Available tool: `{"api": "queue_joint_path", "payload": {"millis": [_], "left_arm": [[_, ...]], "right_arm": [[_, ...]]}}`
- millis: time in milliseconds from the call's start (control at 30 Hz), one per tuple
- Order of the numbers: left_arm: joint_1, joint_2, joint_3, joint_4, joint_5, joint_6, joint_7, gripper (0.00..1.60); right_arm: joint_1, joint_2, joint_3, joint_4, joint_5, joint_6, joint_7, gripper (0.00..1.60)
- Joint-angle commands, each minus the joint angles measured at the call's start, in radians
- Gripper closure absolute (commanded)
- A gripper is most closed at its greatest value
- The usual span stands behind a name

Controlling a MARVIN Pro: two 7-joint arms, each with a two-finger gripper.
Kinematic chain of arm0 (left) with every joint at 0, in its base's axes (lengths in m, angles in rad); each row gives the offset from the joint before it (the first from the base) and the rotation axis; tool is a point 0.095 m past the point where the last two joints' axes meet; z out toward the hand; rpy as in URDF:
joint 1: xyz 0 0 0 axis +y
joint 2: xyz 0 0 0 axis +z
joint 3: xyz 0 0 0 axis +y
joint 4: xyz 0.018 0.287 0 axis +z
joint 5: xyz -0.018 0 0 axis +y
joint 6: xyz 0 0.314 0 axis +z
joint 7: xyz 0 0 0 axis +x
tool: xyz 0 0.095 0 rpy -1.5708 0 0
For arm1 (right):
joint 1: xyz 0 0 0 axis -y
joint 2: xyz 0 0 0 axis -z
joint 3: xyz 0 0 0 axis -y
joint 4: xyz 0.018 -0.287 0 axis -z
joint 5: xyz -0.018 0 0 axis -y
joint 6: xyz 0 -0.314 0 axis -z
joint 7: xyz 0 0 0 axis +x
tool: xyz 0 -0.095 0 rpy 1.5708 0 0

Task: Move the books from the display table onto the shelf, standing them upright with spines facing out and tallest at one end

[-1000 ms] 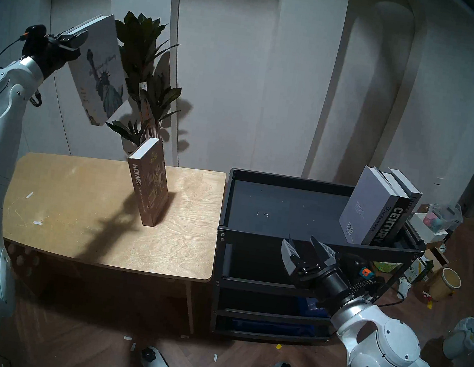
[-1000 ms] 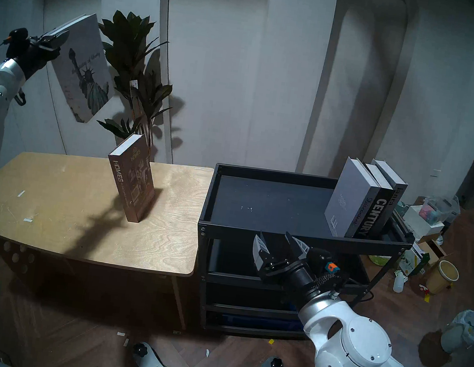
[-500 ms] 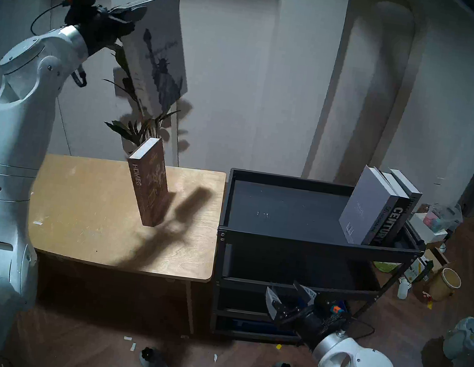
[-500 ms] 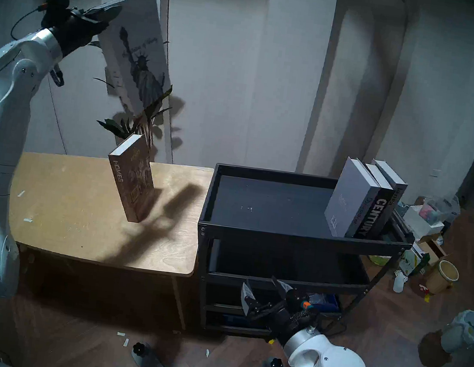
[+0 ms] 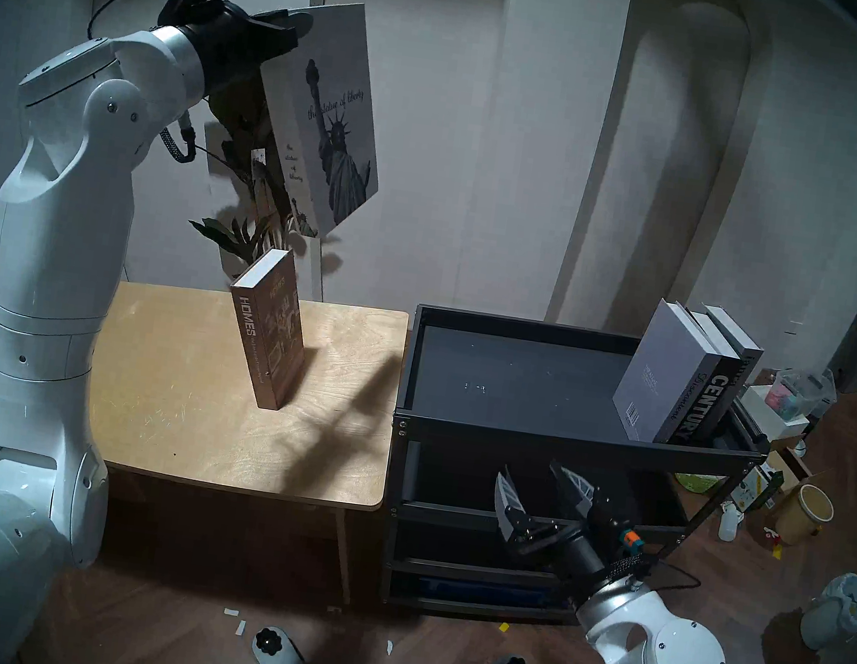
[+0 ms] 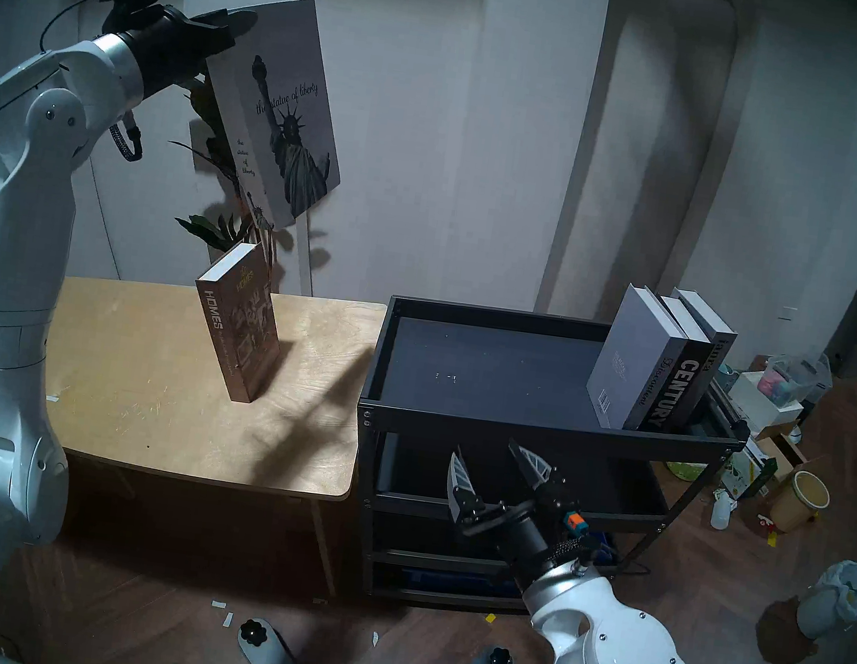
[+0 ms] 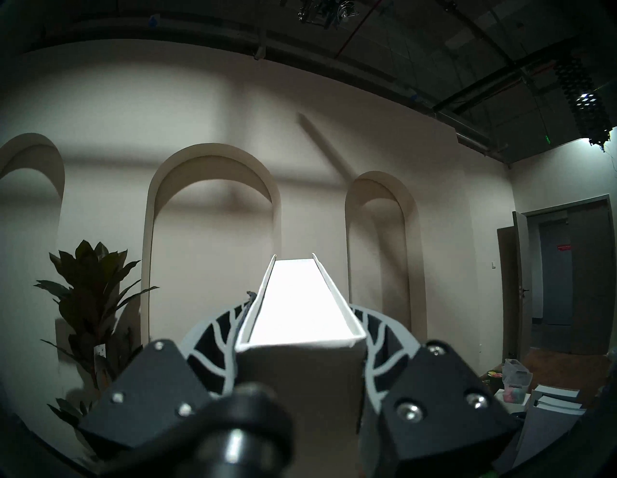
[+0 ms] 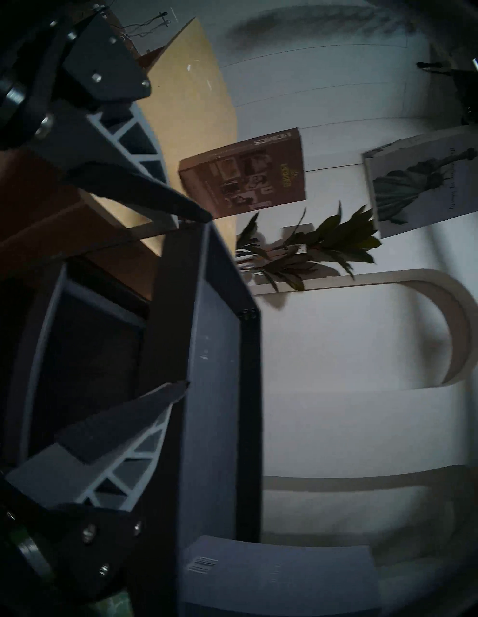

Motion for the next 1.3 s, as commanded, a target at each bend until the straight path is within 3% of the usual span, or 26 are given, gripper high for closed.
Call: {"api": "queue_joint_path", "payload": {"millis": [0, 667, 1267], "left_arm": [[-0.037, -0.041, 0.024, -0.053, 0.005, 0.035, 0.061, 1.6], [-0.004, -0.098, 0.079, -0.132, -0.017, 0.131, 0.163, 1.6], [0.0, -0.142, 0.098, -0.159, -0.03, 0.176, 0.236, 1.6]], "right_arm": [[0.114, -0.037, -0.023, -0.088, -0.038, -0.011, -0.004, 0.0], [0.332, -0.142, -0.208, -0.079, -0.121, 0.011, -0.013, 0.0], [0.52, -0.267, -0.4, 0.052, -0.199, 0.057, -0.007, 0.0]]}}
